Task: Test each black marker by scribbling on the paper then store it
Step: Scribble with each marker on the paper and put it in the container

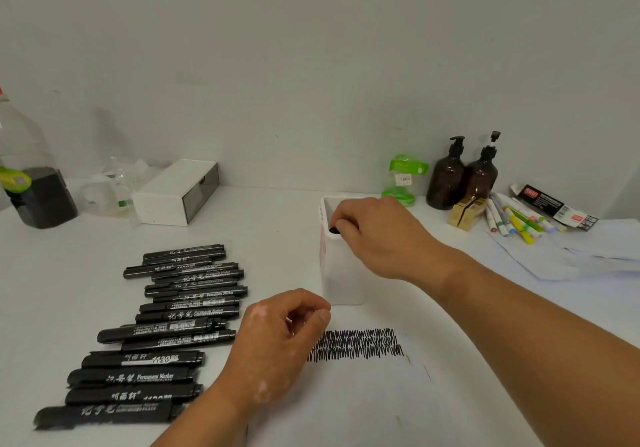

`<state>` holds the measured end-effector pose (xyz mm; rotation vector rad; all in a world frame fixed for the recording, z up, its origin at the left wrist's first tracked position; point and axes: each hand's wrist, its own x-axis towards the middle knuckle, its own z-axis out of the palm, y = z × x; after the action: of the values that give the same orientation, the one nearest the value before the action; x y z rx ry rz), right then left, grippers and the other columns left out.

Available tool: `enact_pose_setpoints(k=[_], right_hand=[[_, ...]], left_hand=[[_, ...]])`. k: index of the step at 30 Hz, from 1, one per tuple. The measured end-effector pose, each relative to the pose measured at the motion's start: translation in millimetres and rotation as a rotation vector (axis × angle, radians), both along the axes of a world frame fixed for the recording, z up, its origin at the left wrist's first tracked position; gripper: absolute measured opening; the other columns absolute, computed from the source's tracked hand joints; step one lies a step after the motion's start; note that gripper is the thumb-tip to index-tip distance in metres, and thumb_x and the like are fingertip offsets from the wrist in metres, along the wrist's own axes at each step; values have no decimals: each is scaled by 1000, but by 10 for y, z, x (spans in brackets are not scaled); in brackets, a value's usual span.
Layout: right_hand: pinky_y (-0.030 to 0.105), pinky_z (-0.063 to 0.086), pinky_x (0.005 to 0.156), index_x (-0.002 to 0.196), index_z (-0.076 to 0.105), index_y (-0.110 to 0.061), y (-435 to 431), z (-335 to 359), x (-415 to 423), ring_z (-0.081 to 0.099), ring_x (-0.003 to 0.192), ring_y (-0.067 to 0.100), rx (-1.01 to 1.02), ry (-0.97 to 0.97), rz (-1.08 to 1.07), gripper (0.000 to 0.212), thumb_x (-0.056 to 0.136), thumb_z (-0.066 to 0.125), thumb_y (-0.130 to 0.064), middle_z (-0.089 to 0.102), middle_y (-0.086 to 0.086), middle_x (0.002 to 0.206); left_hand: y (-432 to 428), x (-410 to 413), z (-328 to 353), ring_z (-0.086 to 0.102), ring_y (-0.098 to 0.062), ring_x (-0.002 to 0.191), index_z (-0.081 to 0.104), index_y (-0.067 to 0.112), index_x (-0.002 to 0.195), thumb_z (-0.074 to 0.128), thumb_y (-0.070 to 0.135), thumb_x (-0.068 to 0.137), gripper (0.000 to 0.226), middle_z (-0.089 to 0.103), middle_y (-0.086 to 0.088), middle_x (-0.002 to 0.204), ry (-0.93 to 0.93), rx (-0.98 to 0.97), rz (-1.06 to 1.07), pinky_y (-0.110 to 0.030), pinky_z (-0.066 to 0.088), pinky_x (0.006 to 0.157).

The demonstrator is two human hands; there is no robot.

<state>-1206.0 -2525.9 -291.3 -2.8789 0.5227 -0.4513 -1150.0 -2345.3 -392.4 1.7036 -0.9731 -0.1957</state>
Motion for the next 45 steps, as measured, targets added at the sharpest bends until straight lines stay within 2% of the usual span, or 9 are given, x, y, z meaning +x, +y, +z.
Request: enact_pose_setpoints(k=[11, 15, 16, 18, 24, 30, 35, 40, 45], right_hand=[[40, 52, 89, 109, 73, -25, -20, 125, -30, 66, 96, 24, 18, -121, -13, 28, 102, 45, -25, 77, 0, 105], [20, 52, 77, 99, 76, -26, -3, 156, -307, 66, 79, 5, 38, -390, -7, 19, 97, 58, -23, 76, -11, 86], [10, 47, 70, 95, 76, -27, 20, 105, -431, 65, 75, 2, 43, -448, 5, 16, 94, 60, -23, 72, -15, 78], [4, 41, 63, 86, 75, -29, 80, -97, -696, 61, 68, -2, 91, -472, 27, 13, 88, 63, -24, 67, -18, 68], [20, 48, 62, 76, 73, -30, 146, -966, -1138, 62, 63, 7, 273, -222, -65, 12, 82, 67, -21, 63, -26, 61], [22, 50, 65, 79, 72, -32, 218, -1190, -1212, 61, 67, 6, 292, -198, -29, 19, 79, 54, -38, 65, -16, 64], [21, 46, 63, 80, 72, -30, 301, -1200, -1196, 59, 67, 5, 259, -237, 42, 17, 81, 56, -36, 64, -15, 64], [16, 44, 60, 81, 74, -32, 372, -1201, -1224, 58, 66, 2, 252, -290, 68, 7, 81, 69, -26, 61, -20, 62], [18, 45, 65, 80, 74, -32, 390, -1195, -1252, 58, 64, 5, 238, -289, 84, 17, 78, 78, -15, 60, -25, 61]], left_hand=[[9, -2, 8, 50, -2, 51, 75, 29, 80, 72, 17, 88, 15, 68, 4, 68, -5, -6, -4, -8, 38, 50], [13, 4, 9, 50, -2, 52, 75, 28, 80, 72, 16, 88, 14, 66, 9, 64, -15, 4, -2, -8, 38, 50], [13, 9, 9, 50, -3, 52, 75, 27, 80, 72, 16, 88, 14, 64, 11, 63, -25, 10, 2, -8, 38, 51], [15, 14, 3, 51, -3, 52, 76, 27, 80, 71, 16, 88, 14, 63, 13, 61, -44, 26, 15, -9, 38, 51], [13, -20, 19, 51, -4, 53, 75, 25, 82, 72, 15, 88, 13, 64, 12, 64, -117, 75, 29, -9, 39, 53], [351, 90, 204, 59, 0, 74, 73, 31, 91, 70, 25, 89, 7, 64, 20, 70, -396, 203, 67, -6, 43, 64], [1171, 253, 209, 63, -1, 81, 73, 32, 91, 77, 20, 83, 16, 64, 25, 84, -539, 427, 148, -7, 45, 67], [1745, 317, 75, 61, -10, 81, 73, 26, 96, 85, 16, 75, 26, 63, 15, 93, -641, 604, 287, -28, 51, 71], [1825, 244, -12, 63, -15, 82, 74, 25, 98, 73, 27, 81, 17, 65, 14, 93, -695, 612, 266, -41, 54, 72]])
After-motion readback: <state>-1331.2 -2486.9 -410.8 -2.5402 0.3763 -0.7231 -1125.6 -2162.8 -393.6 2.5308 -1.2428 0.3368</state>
